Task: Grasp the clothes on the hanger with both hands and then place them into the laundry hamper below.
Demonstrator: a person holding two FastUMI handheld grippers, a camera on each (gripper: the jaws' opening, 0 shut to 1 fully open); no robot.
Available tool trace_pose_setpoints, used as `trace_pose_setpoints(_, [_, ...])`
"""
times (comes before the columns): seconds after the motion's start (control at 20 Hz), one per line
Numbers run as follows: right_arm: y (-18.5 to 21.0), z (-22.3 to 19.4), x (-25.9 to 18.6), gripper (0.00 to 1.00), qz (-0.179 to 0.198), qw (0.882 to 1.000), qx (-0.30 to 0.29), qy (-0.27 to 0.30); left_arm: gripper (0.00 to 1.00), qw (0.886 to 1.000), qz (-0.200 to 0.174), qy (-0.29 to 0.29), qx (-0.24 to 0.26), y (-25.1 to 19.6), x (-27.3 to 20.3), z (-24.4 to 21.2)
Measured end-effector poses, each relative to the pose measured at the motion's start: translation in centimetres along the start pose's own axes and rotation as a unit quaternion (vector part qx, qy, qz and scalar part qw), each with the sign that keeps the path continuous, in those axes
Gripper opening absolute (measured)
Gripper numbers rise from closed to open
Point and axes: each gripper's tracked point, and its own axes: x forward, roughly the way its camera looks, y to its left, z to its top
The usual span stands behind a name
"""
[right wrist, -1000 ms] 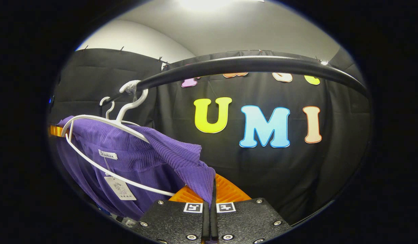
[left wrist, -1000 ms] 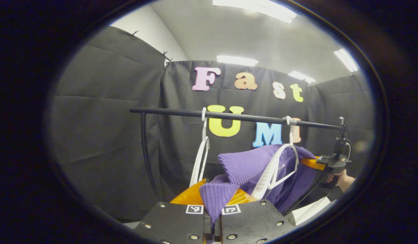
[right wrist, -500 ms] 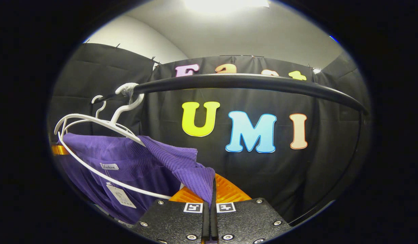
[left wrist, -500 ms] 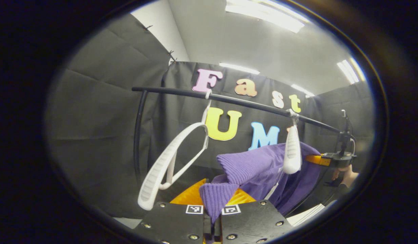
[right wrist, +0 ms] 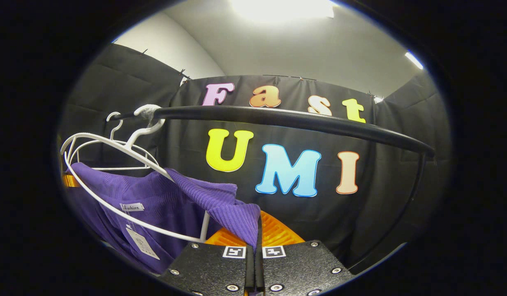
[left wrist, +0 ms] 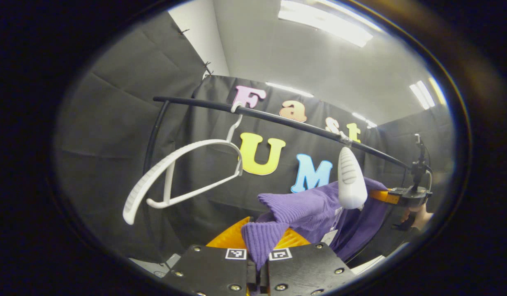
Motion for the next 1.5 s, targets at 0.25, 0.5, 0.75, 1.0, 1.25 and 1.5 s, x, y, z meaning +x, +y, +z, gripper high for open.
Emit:
trace_pose_setpoints(0.25, [-3.2, -1.7, 1.1, 0.0, -0.022, 1.0, 0.006, 0.009, 0.0, 1.0, 0.0, -0.003, 0.014, -3.2, 1.3, -1.4])
trace_pose_setpoints(0.5, [-5.0, -3.8, 1.0, 0.0, -0.014, 1.0, 0.008, 0.018, 0.0, 1.0, 0.012, 0.004, 0.013, -5.7, 2.1, -3.2])
trace_pose_setpoints(0.75, [-7.1, -6.8, 1.6, 0.01, -0.009, 0.998, 0.038, 0.041, 0.0, 0.999, 0.032, 0.023, 0.004, -8.5, 2.4, -5.7])
trace_pose_setpoints(1.0, [-8.3, -9.0, 0.2, 0.01, 0.001, 0.998, 0.034, 0.053, 0.04, 0.998, 0.035, 0.046, 0.019, -11.1, 2.4, -7.7])
trace_pose_setpoints(1.25, [-8.7, -11.1, -2.7, 0.01, -0.013, 0.995, 0.054, 0.083, 0.01, 0.997, 0.018, 0.07, 0.018, -12.4, -0.5, -8.9])
trace_pose_setpoints(1.5, [-6.6, -11.1, -8.3, 0.0, -0.023, 0.993, 0.063, 0.102, 0.06, 0.994, -0.021, 0.097, 0.036, -12.9, -4.6, -9.7])
